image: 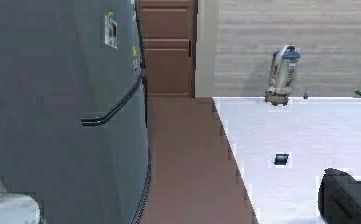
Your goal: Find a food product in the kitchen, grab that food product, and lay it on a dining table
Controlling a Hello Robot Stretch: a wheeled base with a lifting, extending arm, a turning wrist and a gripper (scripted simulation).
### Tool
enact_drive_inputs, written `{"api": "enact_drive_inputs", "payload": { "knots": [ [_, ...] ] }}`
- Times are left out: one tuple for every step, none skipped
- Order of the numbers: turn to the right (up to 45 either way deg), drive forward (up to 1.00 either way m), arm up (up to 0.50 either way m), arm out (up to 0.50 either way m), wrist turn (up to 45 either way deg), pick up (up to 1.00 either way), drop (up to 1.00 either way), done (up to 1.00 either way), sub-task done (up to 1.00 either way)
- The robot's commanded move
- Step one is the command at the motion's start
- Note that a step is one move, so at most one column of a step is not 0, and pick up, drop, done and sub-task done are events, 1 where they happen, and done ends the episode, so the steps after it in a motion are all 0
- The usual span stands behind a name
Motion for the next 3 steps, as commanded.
{"api": "enact_drive_inputs", "payload": {
  "knots": [
    [15.0, 0.0, 0.0, 0.0, 0.0, 0.0, 0.0, 0.0, 0.0],
    [0.0, 1.0, 0.0, 0.0, 0.0, 0.0, 0.0, 0.0, 0.0],
    [3.0, 0.0, 0.0, 0.0, 0.0, 0.0, 0.0, 0.0, 0.0]
  ]
}}
